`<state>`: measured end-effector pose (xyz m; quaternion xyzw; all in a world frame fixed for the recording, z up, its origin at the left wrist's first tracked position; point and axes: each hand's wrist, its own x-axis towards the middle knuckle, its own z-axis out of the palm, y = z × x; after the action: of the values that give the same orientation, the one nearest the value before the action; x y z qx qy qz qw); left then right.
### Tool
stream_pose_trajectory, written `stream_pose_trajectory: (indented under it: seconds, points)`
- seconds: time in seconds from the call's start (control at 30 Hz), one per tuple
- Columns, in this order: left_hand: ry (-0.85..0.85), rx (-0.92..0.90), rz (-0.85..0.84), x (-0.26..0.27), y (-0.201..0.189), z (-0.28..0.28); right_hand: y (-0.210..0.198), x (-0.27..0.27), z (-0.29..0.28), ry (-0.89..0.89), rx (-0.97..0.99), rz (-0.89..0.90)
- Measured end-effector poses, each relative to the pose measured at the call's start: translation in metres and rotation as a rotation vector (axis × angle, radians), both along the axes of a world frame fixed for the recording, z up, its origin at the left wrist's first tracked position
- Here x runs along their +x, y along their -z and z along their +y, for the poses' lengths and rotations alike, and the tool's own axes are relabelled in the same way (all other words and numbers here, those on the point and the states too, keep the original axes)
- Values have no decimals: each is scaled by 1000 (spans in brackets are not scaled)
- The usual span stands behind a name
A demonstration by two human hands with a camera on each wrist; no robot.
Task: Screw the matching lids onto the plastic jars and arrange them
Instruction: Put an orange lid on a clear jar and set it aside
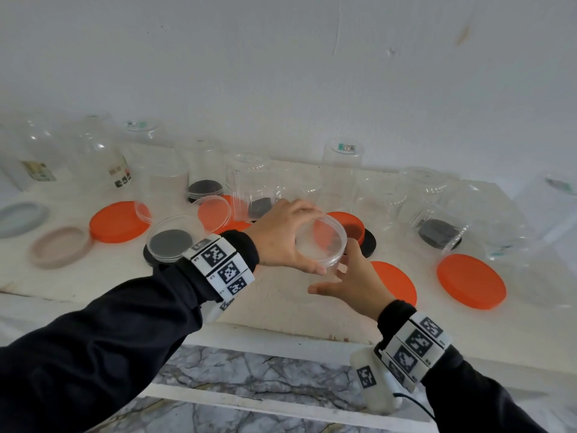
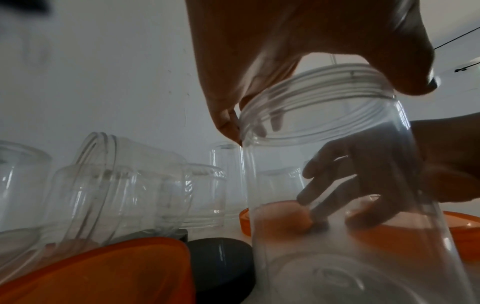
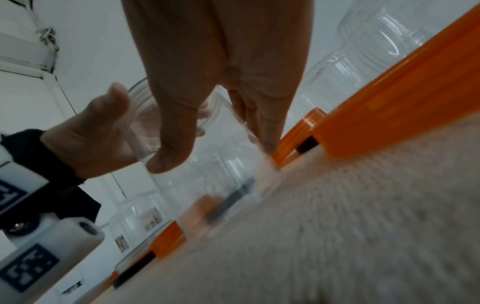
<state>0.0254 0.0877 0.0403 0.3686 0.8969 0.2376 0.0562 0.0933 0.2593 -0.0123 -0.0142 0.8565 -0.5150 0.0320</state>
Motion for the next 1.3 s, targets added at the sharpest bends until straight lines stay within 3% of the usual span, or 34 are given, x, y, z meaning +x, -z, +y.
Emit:
stream_pose_trajectory:
  seconds: [0.13, 0.3, 0.47, 0.6, 0.77, 1.0, 1.2, 1.3]
  points:
    - [-53, 233, -205, 4, 7, -13, -18, -2, 12, -118, 61, -70]
    - [-151, 447, -485, 9, 43, -23, -76, -12, 18, -189, 223, 27]
    - [-122, 603, -521, 14, 52, -8, -118, -28, -9, -555, 748, 11]
    - [-156, 607, -543, 11, 58, -8, -128, -38, -27, -664, 935, -101]
    - [-142, 659, -532, 12, 62, -7, -132, -38, -36, -616, 956, -133]
    - [-145, 684, -584, 13, 65, -7, -117, -36, -43, -405, 1207, -45]
    - [-148, 700, -582, 11, 68, -7, -132, -37, -37, -633, 1030, -149]
    - [-122, 703, -581, 11, 67, -7, -129, -36, -37, -566, 954, -157]
